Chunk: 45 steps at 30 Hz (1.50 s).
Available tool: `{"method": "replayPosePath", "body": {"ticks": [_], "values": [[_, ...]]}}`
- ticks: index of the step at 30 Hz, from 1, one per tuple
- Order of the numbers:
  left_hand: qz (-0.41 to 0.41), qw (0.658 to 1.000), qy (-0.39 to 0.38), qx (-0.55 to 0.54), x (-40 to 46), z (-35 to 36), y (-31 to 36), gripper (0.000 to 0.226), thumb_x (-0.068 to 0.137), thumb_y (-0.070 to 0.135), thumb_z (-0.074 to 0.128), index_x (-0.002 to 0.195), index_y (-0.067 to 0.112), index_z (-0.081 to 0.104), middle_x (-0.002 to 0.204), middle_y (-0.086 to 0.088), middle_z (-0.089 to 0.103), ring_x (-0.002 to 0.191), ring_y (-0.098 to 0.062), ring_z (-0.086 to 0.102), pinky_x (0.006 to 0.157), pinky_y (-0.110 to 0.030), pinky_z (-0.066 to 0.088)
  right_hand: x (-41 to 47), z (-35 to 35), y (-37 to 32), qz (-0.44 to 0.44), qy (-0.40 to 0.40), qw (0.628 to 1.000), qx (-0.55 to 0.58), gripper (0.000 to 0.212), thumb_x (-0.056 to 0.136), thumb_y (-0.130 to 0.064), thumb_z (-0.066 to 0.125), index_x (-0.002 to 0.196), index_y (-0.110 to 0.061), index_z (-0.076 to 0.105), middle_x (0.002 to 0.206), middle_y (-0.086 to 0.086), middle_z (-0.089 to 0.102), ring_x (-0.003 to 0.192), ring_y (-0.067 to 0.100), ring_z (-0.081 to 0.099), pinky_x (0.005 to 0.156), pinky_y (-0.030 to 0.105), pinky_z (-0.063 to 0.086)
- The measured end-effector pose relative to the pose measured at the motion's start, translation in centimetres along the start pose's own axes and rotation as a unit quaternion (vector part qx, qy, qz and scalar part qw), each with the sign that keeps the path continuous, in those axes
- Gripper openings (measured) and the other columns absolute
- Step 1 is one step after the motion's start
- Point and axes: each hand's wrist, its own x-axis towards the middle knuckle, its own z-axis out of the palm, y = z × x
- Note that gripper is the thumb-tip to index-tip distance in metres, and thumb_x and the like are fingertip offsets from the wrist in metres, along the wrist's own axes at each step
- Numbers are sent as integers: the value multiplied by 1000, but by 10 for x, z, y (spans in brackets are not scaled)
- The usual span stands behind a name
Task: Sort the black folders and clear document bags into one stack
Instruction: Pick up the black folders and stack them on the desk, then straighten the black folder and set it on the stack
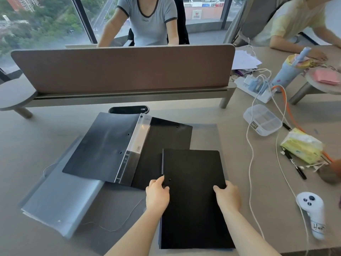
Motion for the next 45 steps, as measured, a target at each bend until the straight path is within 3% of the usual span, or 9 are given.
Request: {"method": "replayPosePath", "body": {"ticks": [6,10,14,20,23,28,32,36,45], "values": [[1,1000,8,-11,-5,7,3,43,98,21,55,140,28,53,132,-1,55,113,-27,59,82,-45,61,2,-1,2,-1,17,1000,-23,43,87,-31,64,125,-14,56,116,8,52,104,30,56,82,44,54],[7,1000,16,-7,-7,11,3,44,99,17,54,143,22,51,135,-3,56,123,-24,54,95,-38,54,-2,-2,5,-12,39,995,-94,56,86,-35,66,134,-12,51,125,11,52,117,31,49,94,45,48],[16,999,30,-4,-9,7,6,41,99,18,55,139,21,53,131,-2,58,119,-21,56,89,-31,51,-7,-4,-1,-31,50,993,-103,61,85,-34,68,139,-18,46,127,9,51,119,29,48,96,44,47],[25,994,107,-14,-7,-23,-1,31,98,19,54,128,19,61,130,-1,58,120,-20,53,85,-32,51,-22,5,-41,-164,23,986,-27,49,89,-25,65,136,-21,52,132,4,50,118,20,52,90,33,53],[28,989,145,8,-6,-46,-9,31,98,19,54,128,19,60,135,-1,55,125,-21,47,80,-28,43,-33,16,-66,-215,-19,976,-14,45,91,-24,64,135,-22,53,135,3,49,118,17,52,87,26,50],[39,979,193,60,11,-85,-22,41,93,22,59,134,19,56,141,-5,50,130,-30,40,102,-45,44,-44,37,-103,-265,-93,960,-8,49,94,-23,59,140,-23,46,145,0,42,129,17,48,96,25,46],[47,980,149,128,27,-104,-29,58,94,34,59,148,23,40,161,-8,29,148,-32,22,116,-48,28,-45,52,-128,-254,-109,961,-16,56,95,-21,55,148,-20,36,152,2,37,139,20,37,107,33,40],[80,976,102,175,50,-114,-38,69,95,46,53,155,30,23,167,-5,9,154,-28,4,122,-46,11,-34,60,-155,-209,-91,974,-21,61,96,-21,54,152,-17,28,156,4,33,145,24,29,112,37,35],[133,965,59,219,80,-124,-46,73,96,50,49,157,28,14,168,-5,1,154,-28,-1,124,-46,5,7,61,-175,-96,-36,992,-72,56,94,-26,53,145,-8,38,142,15,48,130,33,47,104,46,45]]}}
